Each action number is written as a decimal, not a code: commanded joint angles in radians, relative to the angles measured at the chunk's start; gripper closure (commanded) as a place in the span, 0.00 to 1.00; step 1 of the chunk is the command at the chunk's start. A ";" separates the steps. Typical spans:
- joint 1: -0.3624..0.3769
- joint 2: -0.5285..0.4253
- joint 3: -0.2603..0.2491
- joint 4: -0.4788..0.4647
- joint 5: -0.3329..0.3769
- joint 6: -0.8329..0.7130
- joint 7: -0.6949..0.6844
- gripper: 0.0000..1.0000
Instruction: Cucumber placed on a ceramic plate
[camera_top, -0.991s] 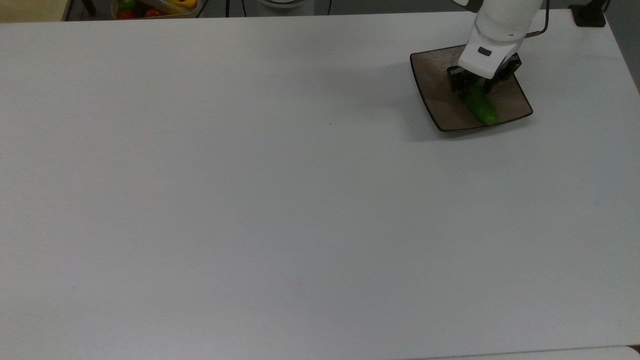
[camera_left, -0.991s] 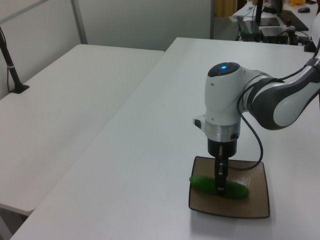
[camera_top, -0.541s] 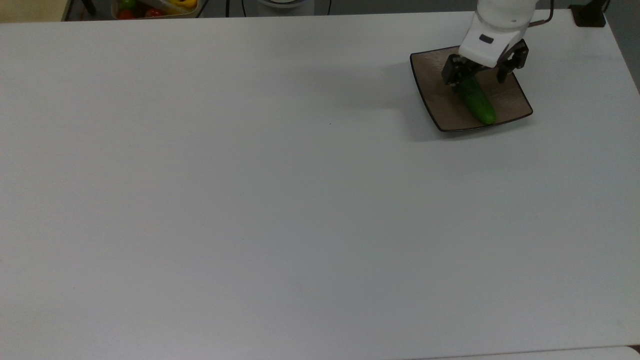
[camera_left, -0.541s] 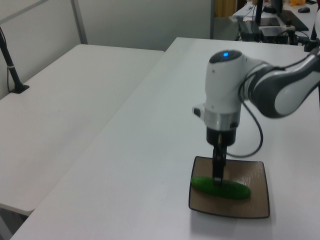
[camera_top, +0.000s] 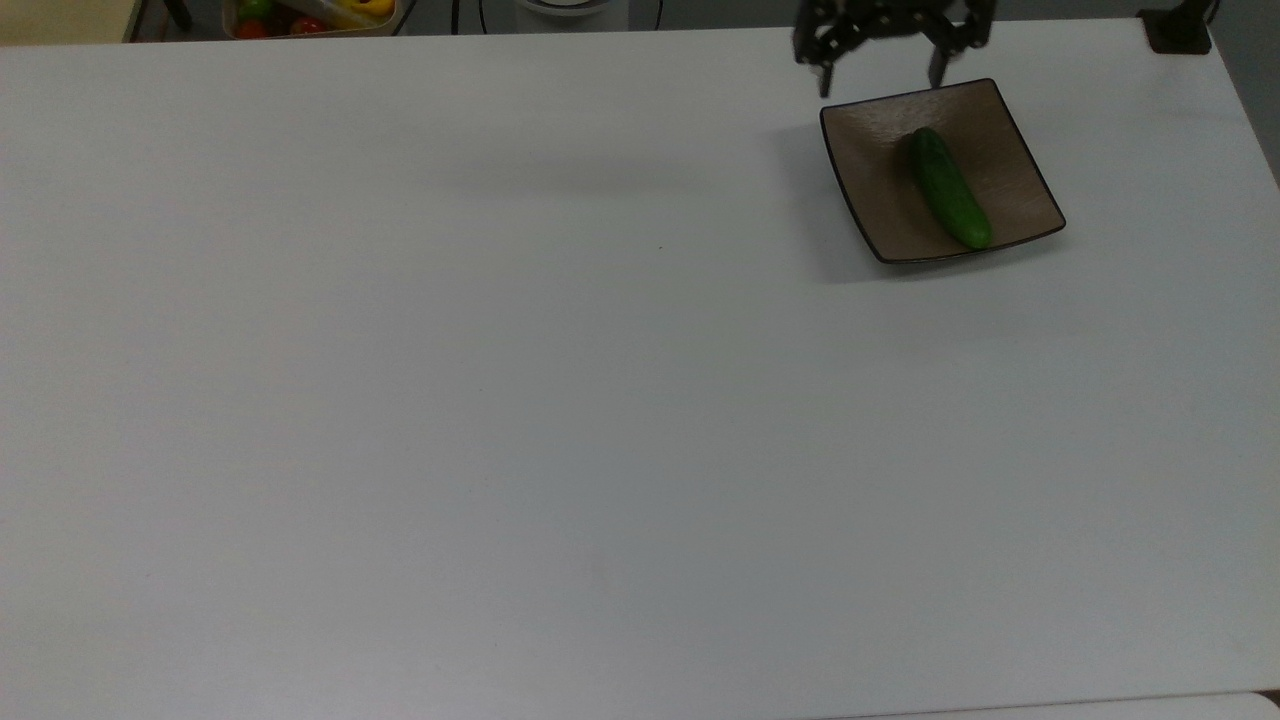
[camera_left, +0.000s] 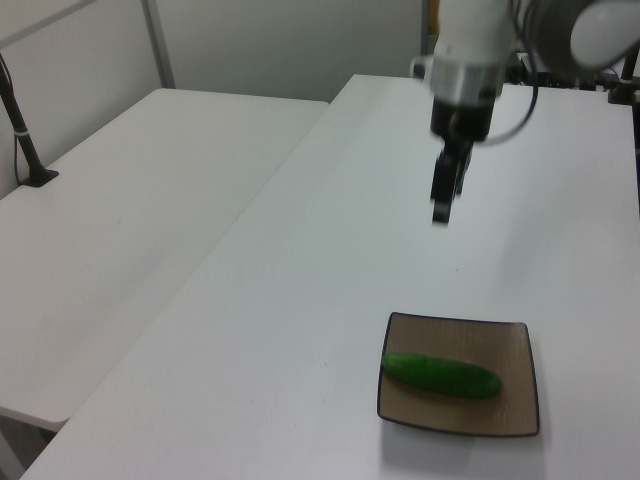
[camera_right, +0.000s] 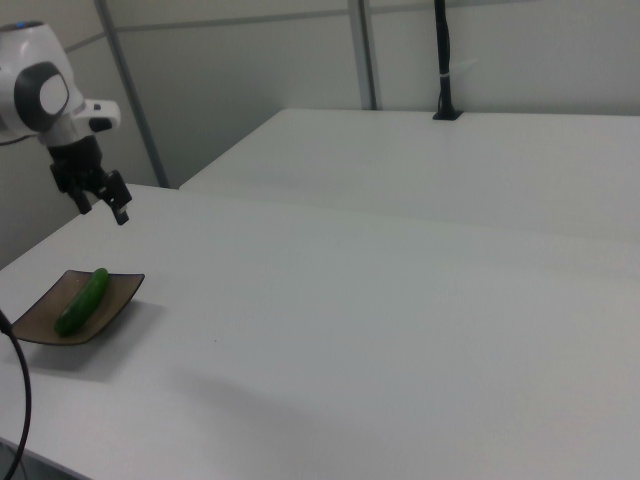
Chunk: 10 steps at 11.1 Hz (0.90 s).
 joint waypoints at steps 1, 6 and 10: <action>-0.057 -0.122 -0.068 -0.020 -0.009 -0.150 0.003 0.00; -0.197 -0.171 -0.144 -0.025 -0.009 -0.209 -0.064 0.00; -0.248 -0.156 -0.179 -0.030 -0.009 -0.147 -0.414 0.00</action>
